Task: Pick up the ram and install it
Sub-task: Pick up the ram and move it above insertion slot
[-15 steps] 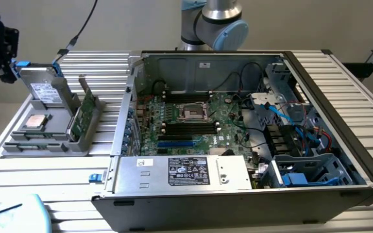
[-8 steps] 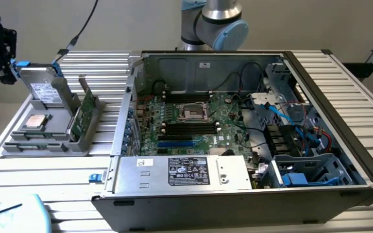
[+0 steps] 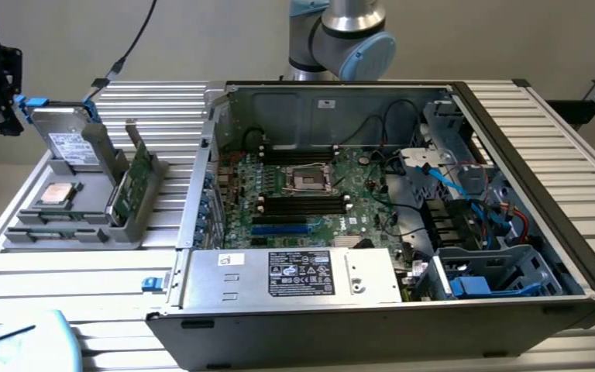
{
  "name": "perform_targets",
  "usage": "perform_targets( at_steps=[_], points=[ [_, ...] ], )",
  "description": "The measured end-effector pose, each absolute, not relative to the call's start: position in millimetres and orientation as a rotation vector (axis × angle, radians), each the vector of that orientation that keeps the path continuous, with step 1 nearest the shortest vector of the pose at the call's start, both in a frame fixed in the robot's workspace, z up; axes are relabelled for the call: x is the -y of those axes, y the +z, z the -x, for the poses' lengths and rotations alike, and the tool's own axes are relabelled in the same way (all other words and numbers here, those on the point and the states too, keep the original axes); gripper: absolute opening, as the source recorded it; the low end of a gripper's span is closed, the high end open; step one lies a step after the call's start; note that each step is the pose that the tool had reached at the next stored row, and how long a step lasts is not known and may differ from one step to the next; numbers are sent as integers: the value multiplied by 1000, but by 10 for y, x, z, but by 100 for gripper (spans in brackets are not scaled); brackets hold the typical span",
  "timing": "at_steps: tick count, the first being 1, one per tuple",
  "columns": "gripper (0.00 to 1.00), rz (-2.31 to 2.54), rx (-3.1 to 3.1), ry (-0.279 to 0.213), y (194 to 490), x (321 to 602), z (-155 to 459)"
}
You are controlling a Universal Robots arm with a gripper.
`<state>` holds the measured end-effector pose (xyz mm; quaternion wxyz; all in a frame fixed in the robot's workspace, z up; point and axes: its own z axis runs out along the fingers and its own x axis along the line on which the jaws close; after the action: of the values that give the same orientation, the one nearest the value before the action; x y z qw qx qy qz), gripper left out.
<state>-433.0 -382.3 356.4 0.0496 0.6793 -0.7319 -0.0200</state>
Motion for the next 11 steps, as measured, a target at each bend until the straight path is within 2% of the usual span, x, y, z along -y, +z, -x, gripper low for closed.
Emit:
perform_targets(
  at_steps=[2,3,4,5,7,11],
  points=[
    [11,-2069,2230,-61,3564,3823,4330],
    [12,-2069,2230,-61,3564,3823,4330],
    [18,-2069,2230,-61,3564,3823,4330],
    [18,-2069,2230,-61,3564,3823,4330],
    [31,-2069,2230,-61,3564,3823,4330],
    [31,-2078,2221,-60,3548,3876,4339]
  ],
)
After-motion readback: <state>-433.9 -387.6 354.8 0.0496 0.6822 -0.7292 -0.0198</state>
